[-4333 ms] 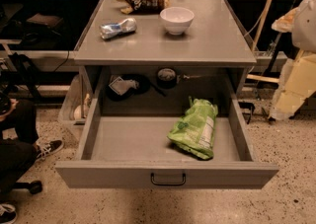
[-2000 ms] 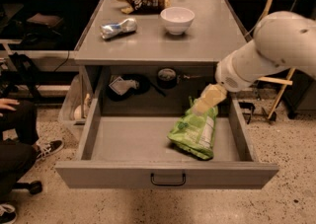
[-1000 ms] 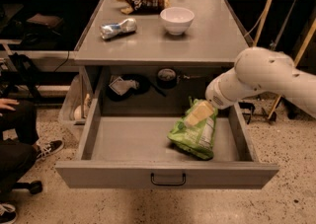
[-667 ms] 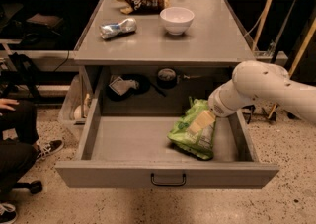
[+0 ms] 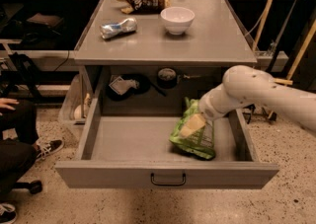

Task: Pick green rice chip bag from top drawer and place on counter

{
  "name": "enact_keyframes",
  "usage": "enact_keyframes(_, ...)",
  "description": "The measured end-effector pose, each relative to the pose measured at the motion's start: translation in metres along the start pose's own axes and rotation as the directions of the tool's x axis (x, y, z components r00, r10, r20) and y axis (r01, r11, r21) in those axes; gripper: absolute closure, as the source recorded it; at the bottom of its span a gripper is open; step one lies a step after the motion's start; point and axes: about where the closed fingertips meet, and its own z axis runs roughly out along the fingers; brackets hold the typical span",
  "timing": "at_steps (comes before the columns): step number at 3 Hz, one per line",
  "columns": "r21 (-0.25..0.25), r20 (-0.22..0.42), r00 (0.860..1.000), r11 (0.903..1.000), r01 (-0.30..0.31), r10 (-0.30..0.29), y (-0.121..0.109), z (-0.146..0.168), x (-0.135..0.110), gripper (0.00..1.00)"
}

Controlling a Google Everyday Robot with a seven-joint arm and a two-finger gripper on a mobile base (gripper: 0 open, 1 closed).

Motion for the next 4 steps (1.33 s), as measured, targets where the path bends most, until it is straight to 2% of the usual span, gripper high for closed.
enact_keyframes(1,-0.008,-0.004,1.000,1.0000,-0.001,0.001,0.0014,0.0058,0.0038,0.00)
enact_keyframes(2,-0.005,-0.005,1.000,1.0000,-0.001,0.001,0.0010,0.0041,0.0035,0.12)
enact_keyframes(4,-0.005,-0.005,1.000,1.0000,-0.001,0.001,0.0010,0.0041,0.0035,0.58)
